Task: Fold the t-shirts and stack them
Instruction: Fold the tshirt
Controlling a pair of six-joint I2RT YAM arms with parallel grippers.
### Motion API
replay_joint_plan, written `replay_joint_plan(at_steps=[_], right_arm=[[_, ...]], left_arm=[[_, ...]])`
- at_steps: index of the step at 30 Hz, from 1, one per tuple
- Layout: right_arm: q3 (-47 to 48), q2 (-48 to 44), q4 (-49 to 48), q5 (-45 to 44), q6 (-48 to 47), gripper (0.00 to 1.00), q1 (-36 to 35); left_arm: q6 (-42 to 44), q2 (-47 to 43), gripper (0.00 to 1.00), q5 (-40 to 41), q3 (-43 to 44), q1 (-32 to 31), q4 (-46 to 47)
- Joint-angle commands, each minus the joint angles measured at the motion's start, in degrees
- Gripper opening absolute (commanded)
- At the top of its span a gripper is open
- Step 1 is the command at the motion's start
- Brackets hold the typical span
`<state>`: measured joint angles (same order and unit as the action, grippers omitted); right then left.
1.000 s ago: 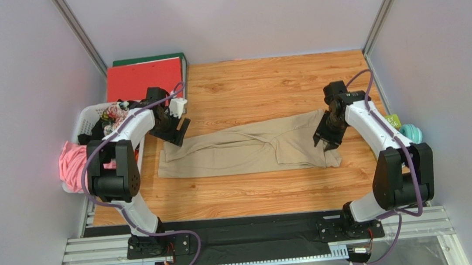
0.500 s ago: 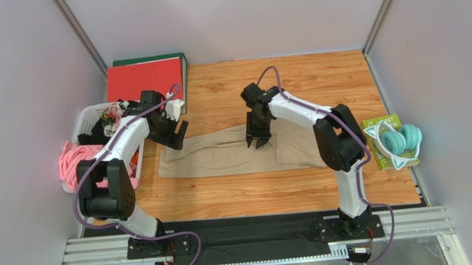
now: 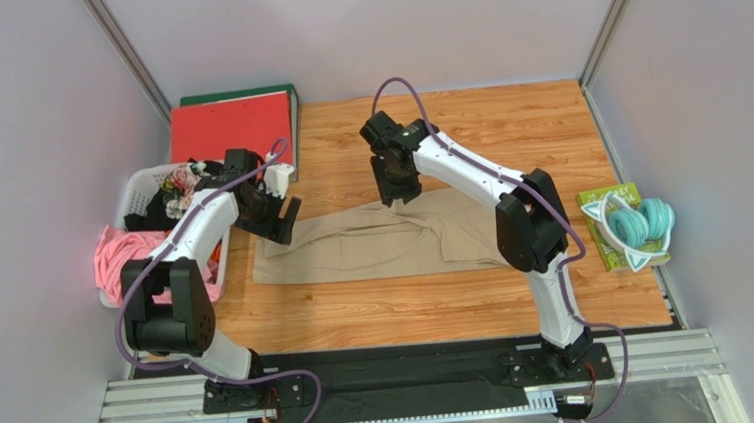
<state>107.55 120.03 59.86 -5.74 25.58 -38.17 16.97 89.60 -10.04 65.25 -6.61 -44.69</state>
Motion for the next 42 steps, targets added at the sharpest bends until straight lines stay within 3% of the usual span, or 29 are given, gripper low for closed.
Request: replay_joint_plan(at_steps=[1,8,14,19,26,42], right_arm=[[6.3,3.5,-2.7,-0.5,-13.2,0.44,0.1],[10.8,6.0,-1.3,9.2,-22.9,0.43,0.1],[9.1,6.3,-0.6,12.6,-25.4,0.25,0.6],[8.0,7.3,-1.3,14.8,-27.3,0.41,1.2],[8.1,9.8,-0.8,15.9,-28.0,0.42,1.8],[7.3,11.5,-0.4,16.5,-26.2,0.17,2.1]], left_arm=[[-0.4,0.4,0.84,-0.3,0.1,0.1,1.4],[0.3,0.1,0.84,0.7,0.2,0.4,1.3],[0.3,0.5,0.84,0.6,0.8,0.9,1.1],[0.8,0.2,0.84,0.6,1.5,1.0,0.7],[1.1,0.2,0.84,0.6,2.4,1.6,0.0],[1.4,1.1,0.84,0.2,2.9,2.0,-0.1]])
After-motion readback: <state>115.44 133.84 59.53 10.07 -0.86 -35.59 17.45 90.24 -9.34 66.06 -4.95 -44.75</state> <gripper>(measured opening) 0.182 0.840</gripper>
